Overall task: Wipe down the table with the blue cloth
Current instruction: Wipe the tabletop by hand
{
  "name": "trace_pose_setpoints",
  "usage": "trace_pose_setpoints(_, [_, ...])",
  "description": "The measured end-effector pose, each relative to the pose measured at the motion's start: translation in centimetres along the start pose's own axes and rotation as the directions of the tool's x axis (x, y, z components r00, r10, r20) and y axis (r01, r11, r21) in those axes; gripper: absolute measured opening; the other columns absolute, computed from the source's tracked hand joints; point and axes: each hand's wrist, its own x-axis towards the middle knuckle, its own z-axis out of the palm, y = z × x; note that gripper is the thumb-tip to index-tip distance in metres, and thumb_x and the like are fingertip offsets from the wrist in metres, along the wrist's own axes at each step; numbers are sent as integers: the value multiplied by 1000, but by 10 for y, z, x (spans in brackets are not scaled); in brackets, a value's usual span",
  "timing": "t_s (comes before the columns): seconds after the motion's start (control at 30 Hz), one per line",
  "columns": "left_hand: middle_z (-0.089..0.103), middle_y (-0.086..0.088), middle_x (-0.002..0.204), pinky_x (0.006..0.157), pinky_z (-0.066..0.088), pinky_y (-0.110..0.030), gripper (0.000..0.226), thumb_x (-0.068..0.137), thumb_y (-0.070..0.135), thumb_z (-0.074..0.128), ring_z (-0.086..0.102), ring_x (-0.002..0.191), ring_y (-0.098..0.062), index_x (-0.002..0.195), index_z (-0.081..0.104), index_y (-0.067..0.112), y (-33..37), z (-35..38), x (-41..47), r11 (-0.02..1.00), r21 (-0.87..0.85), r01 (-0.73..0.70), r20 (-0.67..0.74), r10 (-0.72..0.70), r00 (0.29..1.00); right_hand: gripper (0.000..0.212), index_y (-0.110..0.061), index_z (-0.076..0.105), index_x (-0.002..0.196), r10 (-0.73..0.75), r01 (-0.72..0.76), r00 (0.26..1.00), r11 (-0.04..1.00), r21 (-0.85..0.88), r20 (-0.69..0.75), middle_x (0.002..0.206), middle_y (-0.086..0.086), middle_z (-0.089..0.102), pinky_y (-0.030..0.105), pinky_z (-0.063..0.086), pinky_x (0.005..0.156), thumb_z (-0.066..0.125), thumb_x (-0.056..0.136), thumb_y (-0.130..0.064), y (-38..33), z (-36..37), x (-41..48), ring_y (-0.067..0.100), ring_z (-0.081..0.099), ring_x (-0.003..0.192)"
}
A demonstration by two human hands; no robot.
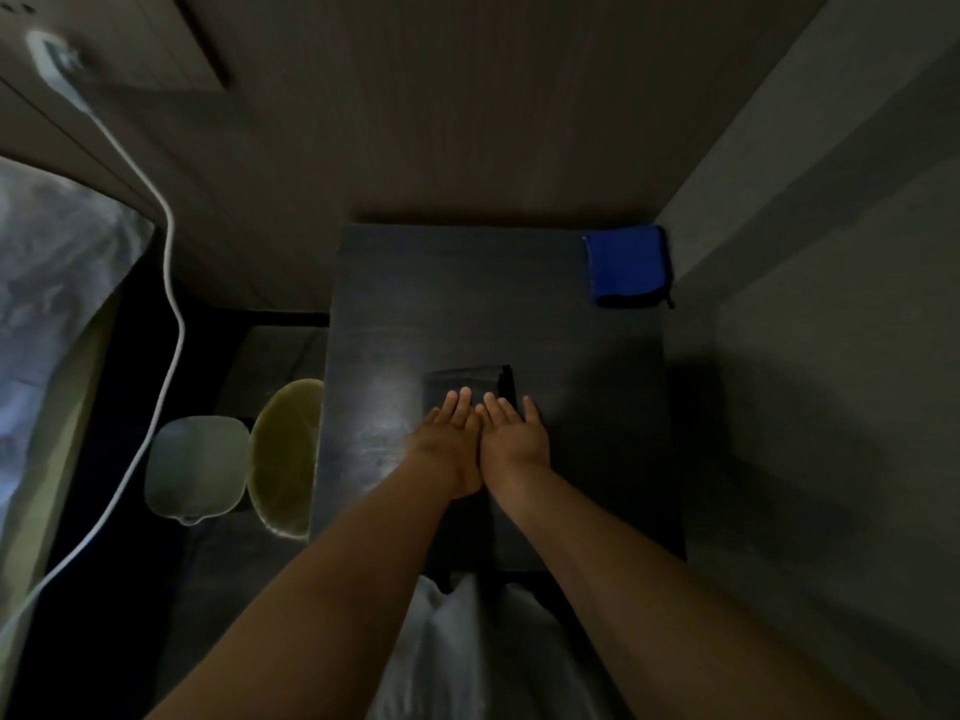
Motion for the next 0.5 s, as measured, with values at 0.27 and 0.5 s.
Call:
trace_pose_setpoints(0.27, [-21, -12, 158, 119, 0, -39, 89, 92, 49, 44, -15, 147, -25, 151, -12, 12, 42, -4, 15, 999, 21, -38, 2, 38, 999, 88, -13, -8, 153, 35, -36, 999, 999, 23, 32, 161, 6, -13, 48, -6, 118, 56, 93, -24, 41, 18, -9, 21, -7, 149])
trace_pose_setpoints(0.5, [-21, -12, 158, 120, 0, -40, 88, 93, 50, 42, -16, 146, -25, 151, -12, 11, 71, -11, 22, 995, 58, -80, 4, 80, 997, 76, -12, -5, 153, 74, -74, 997, 995, 69, -5, 162, 5, -10, 47, -5, 119, 45, 98, -29, 69, 33, -16, 19, -4, 149])
